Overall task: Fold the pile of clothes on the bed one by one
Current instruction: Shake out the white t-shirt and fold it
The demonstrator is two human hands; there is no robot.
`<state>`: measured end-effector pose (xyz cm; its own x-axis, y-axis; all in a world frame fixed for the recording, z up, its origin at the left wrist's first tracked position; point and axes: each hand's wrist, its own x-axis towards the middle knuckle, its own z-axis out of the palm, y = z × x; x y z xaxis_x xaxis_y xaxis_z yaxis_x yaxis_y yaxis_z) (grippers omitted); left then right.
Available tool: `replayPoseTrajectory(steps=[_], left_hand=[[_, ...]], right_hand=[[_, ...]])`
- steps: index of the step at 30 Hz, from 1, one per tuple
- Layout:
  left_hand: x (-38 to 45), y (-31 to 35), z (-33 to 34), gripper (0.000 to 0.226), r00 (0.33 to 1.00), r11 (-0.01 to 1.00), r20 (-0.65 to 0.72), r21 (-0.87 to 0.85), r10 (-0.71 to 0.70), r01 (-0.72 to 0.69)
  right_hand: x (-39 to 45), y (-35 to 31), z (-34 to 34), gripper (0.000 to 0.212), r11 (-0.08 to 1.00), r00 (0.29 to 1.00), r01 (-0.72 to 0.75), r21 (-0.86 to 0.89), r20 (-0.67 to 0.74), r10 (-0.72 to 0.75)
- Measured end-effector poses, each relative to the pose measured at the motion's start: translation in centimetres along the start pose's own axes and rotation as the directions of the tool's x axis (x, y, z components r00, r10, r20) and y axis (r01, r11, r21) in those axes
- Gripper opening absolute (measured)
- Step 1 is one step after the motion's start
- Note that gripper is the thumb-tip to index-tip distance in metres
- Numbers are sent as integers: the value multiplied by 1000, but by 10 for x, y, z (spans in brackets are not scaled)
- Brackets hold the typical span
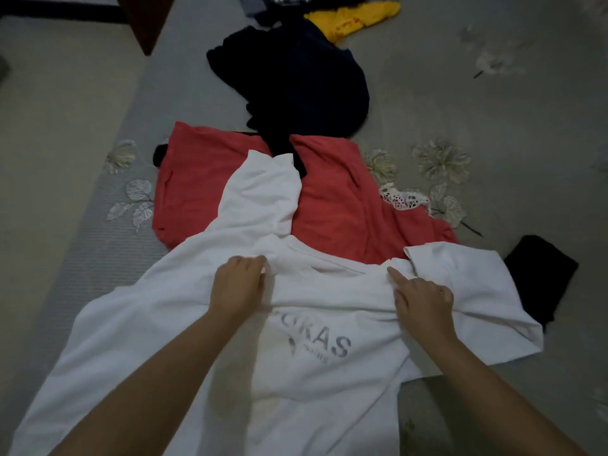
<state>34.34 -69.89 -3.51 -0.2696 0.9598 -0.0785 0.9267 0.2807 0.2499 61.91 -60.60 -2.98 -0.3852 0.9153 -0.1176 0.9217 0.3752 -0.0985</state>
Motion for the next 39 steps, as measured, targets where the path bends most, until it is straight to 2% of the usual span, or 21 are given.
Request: replayPoseTrajectory(steps=[1, 3, 5, 7, 9, 11, 12, 13, 14, 16, 17, 19, 21, 22, 25, 27, 29, 31, 33, 37, 39], left_hand=[[8, 0, 2, 35, 999, 1000, -36, -16, -3, 2], [25, -1, 3, 48, 988, 990, 69, 8, -139, 139], [40, -5, 6, 55, 929, 947, 232, -72, -288, 312], [51, -10, 6, 56, 868, 877, 406, -252, -288, 409], [60, -17, -1, 42, 805, 750, 526, -405, -277, 523], [63, -18, -16, 32, 659, 496, 698, -483, -280, 722], [63, -18, -22, 31, 585, 426, 761, -447, -281, 787], [64, -19, -26, 31, 548, 452, 792, -398, -271, 799], [63, -19, -27, 38, 549, 561, 796, -342, -254, 754], [56, -15, -25, 57, 583, 800, 793, -230, -176, 555], [51, -10, -23, 64, 590, 866, 795, -192, -139, 463], [43, -4, -12, 70, 609, 926, 788, -158, -91, 342], [35, 1, -3, 69, 662, 952, 743, -129, -92, 277], [30, 1, 0, 66, 713, 959, 693, -121, -103, 256], [17, 1, 3, 50, 884, 967, 455, -160, -104, 196], [11, -1, -4, 43, 949, 945, 281, -245, -144, 216], [8, -3, -20, 41, 966, 888, 85, -382, -243, 257], [10, -5, -46, 41, 932, 807, -88, -532, -352, 255], [14, -7, -79, 43, 902, 753, -184, -628, -389, 197], [13, -18, -162, 46, 947, 760, -231, -649, -223, 20], [5, -26, -210, 47, 958, 830, -264, -556, -115, -53]], right_hand=[[-4, 2, 3, 32, 997, 994, 34, 67, -102, -27], [-10, 10, 9, 20, 986, 959, 105, 126, -274, -67], [-9, 17, 13, 15, 956, 966, 134, 261, -251, -67], [-1, 26, 9, 25, 891, 999, 44, 453, -24, -37], [8, 34, 4, 42, 900, 953, -22, 434, 282, -112], [15, 39, 2, 47, 942, 873, 23, 334, 453, -181], [17, 37, 0, 45, 947, 846, 42, 318, 493, -203], [18, 35, -2, 43, 947, 833, 40, 320, 513, -208], [19, 32, -3, 41, 941, 834, 27, 337, 511, -207], [18, 29, -3, 38, 935, 864, 20, 355, 464, -195], [17, 27, -2, 38, 933, 885, 20, 359, 429, -184], [12, 26, -2, 40, 932, 930, 24, 363, 333, -153], [6, 23, -1, 42, 936, 961, 39, 350, 243, -131], [2, 21, -2, 42, 935, 972, 52, 350, 198, -128], [-6, 13, -4, 41, 907, 988, 85, 413, 86, -132], [-7, 10, -10, 40, 886, 995, 75, 457, 27, -99], [-5, 9, -24, 41, 863, 999, 52, 502, -13, -53], [-2, 8, -44, 41, 846, 996, 84, 527, -82, -48], [-2, 2, -69, 40, 842, 982, 156, 517, -170, -78], [-4, -18, -134, 37, 849, 944, 269, 454, -299, -139], [-13, -31, -175, 36, 869, 858, 396, 296, -456, -236]])
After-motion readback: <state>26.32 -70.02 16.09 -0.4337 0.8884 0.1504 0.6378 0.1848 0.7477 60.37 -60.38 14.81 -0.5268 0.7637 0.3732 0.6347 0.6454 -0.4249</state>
